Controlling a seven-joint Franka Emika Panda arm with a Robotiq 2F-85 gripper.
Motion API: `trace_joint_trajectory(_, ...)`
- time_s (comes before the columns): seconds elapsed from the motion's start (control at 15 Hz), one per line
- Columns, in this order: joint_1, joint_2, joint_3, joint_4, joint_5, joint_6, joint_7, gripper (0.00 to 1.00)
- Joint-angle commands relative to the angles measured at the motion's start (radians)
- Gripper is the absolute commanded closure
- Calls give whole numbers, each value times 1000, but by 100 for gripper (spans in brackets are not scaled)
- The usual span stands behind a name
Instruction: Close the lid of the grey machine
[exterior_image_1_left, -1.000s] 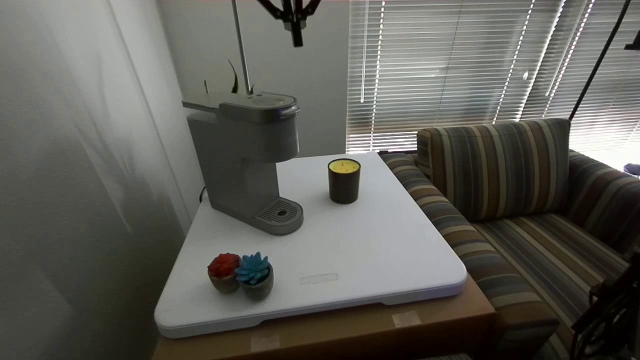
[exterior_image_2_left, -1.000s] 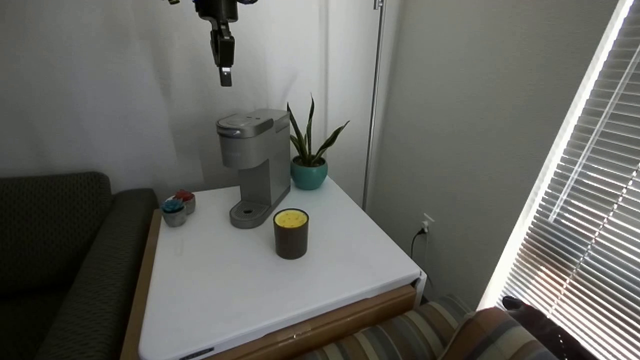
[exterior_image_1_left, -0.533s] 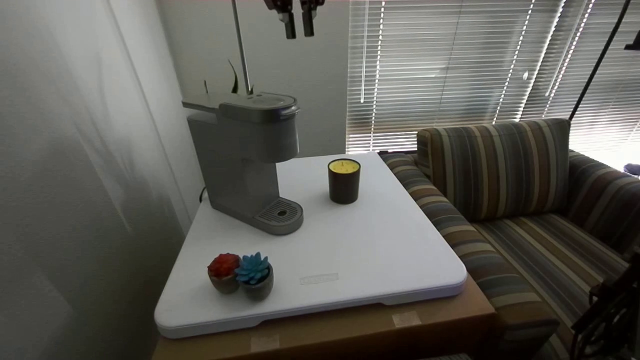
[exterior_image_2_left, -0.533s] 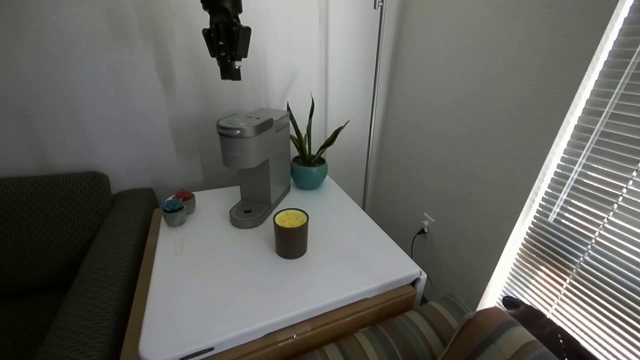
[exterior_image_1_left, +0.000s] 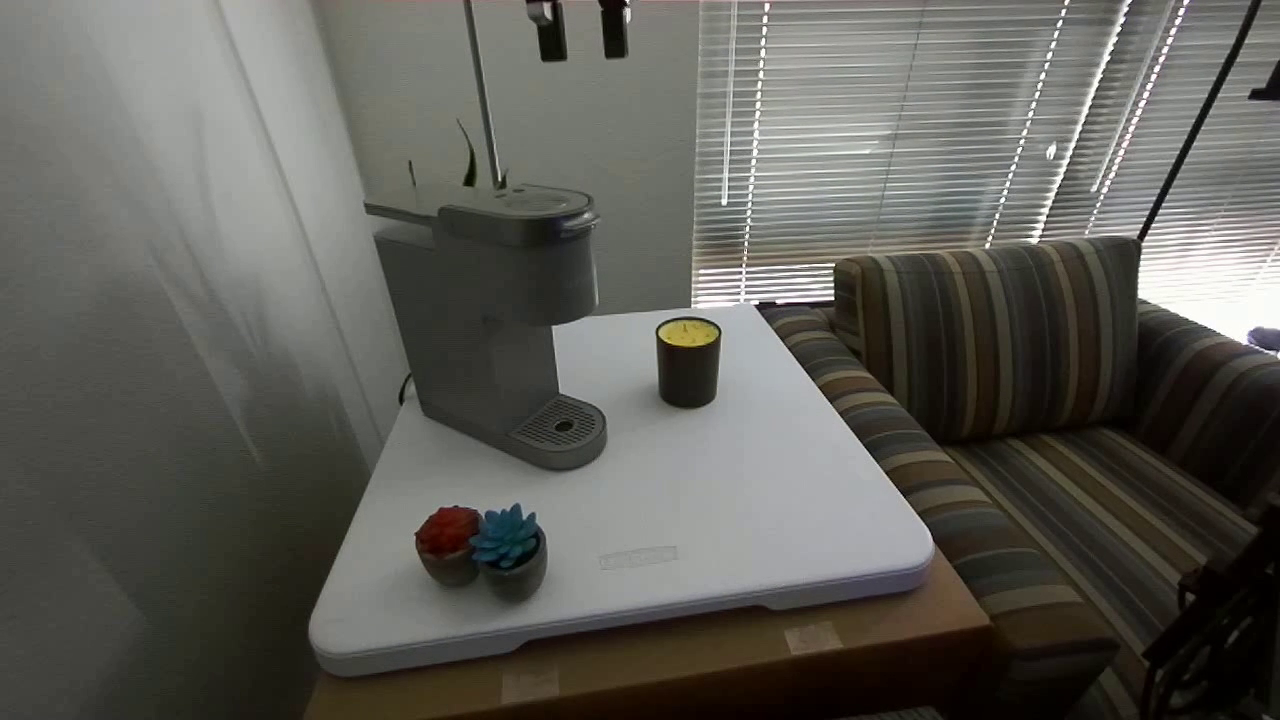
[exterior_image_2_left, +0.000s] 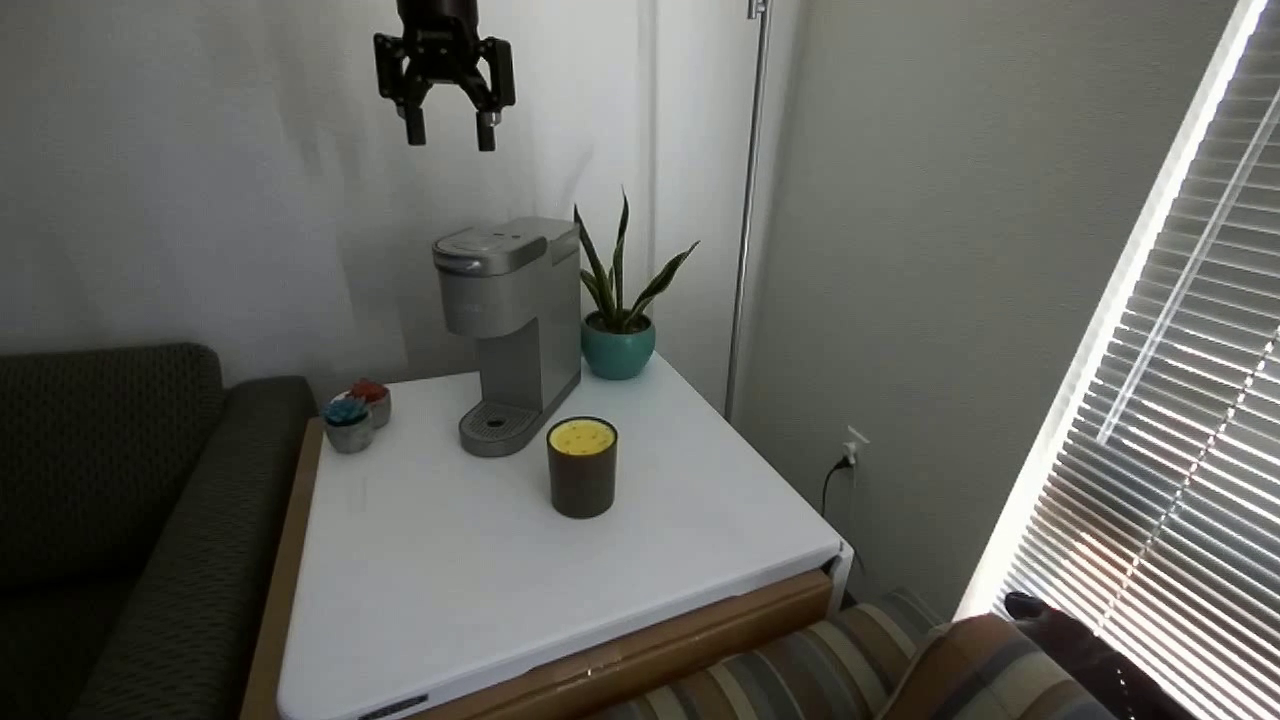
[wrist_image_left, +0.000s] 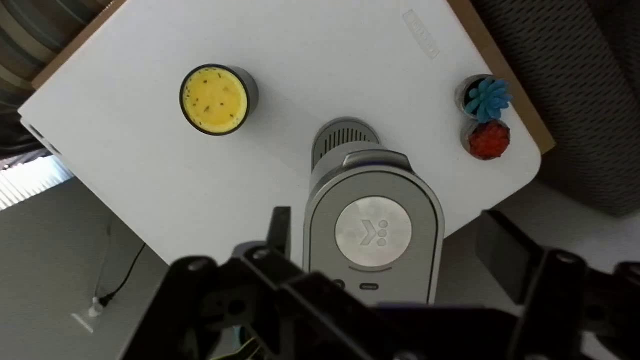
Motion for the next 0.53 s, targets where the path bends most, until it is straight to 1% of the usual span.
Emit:
trace_joint_trajectory(0.0, -19, -21, 19, -26, 33, 0, -88, 0)
trace_joint_trajectory(0.2, -19, -20, 21, -27, 45, -3, -125, 0)
trace_joint_trajectory(0.27, -18, -21, 19, -30, 47, -13, -115, 0)
trace_joint_trajectory(0.33, -3, -15, 2, -24, 30, 6, -91, 0)
trace_joint_trajectory(0.47, -3, -15, 3, -25, 32, 5, -91, 0)
